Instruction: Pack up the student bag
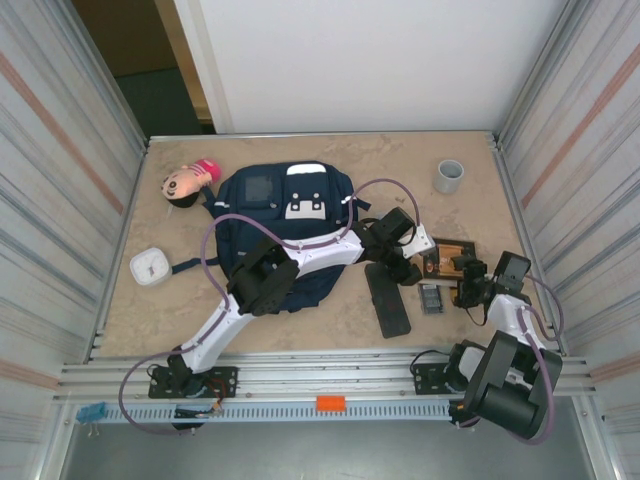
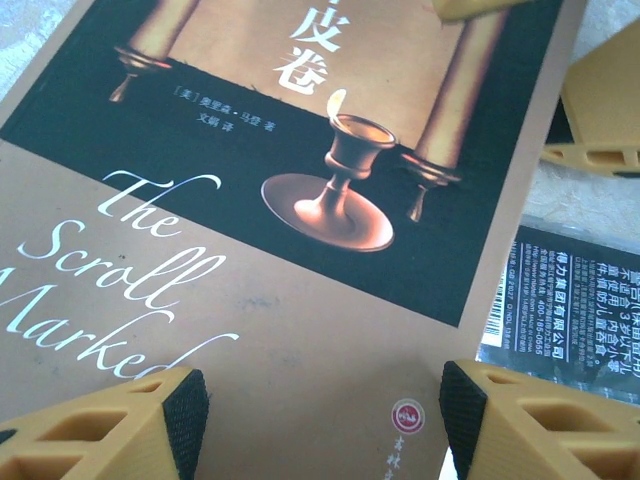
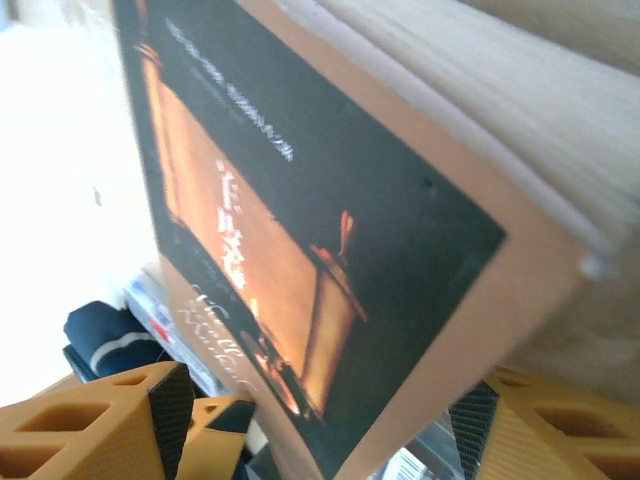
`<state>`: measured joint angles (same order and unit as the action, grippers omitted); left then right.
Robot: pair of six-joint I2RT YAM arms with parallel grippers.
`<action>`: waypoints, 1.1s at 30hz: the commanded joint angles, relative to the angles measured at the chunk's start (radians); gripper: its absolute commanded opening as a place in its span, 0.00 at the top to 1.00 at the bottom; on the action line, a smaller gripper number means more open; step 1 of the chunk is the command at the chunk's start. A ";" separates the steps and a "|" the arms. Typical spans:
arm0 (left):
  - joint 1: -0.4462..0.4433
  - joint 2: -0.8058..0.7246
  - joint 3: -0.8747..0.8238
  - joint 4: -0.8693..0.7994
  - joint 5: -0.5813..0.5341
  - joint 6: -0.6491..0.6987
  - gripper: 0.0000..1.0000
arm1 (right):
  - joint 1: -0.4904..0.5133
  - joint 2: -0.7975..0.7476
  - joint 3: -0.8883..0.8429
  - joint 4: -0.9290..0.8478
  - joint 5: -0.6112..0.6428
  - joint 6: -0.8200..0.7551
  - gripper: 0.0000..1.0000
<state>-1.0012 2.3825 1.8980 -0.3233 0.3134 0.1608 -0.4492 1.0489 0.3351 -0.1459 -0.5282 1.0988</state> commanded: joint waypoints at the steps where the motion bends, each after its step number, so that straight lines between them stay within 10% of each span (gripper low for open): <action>1: 0.011 0.025 -0.010 -0.041 -0.008 -0.004 0.35 | 0.001 -0.044 -0.001 0.124 -0.025 -0.031 0.31; 10: 0.012 0.024 -0.016 -0.039 0.005 -0.017 0.35 | 0.003 -0.192 -0.047 0.186 -0.014 -0.052 0.28; 16: 0.011 0.024 -0.019 -0.031 0.007 -0.033 0.35 | 0.006 -0.164 0.005 -0.115 0.054 -0.067 0.29; 33: 0.117 0.023 0.169 0.081 0.068 -0.245 0.32 | -0.030 0.134 0.169 -0.220 -0.003 -0.181 0.33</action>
<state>-0.8810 2.3833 1.9682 -0.2626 0.3592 -0.0612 -0.4877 1.1461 0.4736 -0.3393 -0.5121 0.9615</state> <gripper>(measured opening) 0.679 0.670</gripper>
